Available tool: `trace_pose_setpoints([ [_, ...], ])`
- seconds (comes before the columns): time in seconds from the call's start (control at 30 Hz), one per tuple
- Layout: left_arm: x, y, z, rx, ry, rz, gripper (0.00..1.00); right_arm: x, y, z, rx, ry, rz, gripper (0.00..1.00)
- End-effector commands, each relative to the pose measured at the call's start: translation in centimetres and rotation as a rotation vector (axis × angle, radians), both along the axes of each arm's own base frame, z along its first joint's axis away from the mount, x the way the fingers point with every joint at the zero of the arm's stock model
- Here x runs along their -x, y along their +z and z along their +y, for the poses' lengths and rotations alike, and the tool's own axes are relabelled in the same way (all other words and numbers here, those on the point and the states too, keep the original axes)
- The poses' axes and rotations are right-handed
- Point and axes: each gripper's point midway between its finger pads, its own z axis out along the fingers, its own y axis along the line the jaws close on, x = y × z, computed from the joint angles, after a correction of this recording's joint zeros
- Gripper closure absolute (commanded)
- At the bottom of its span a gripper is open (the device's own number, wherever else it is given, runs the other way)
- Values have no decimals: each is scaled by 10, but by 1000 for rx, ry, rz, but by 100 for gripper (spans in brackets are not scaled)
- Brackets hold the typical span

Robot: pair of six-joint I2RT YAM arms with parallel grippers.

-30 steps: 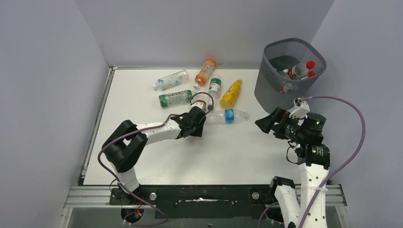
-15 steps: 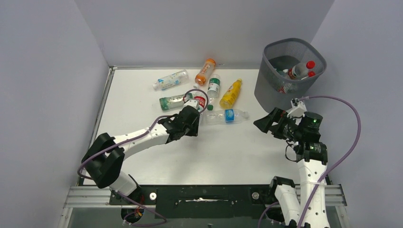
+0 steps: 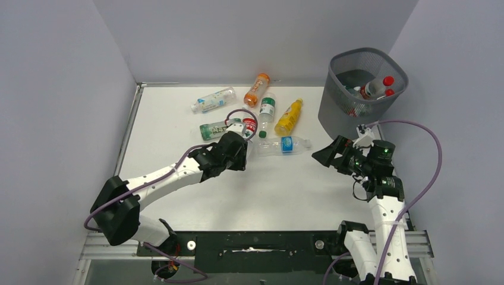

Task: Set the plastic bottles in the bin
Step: Pick up the plastic bottle at the center of the board.

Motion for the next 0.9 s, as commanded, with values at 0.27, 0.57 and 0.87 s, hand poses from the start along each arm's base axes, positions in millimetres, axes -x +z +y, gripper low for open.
trace_pose_setpoints([
  [0.27,8,59,-32,196,-121,-69,68,-23,19,23,-107,67,-88,6],
  [0.57,24,82,-58,337,-262,-91,68,-42,46,41,-220,119,-148,3],
  [0.87,48,101,-89,497,-434,-90,67,-56,53,67,-295,176,-157,1],
])
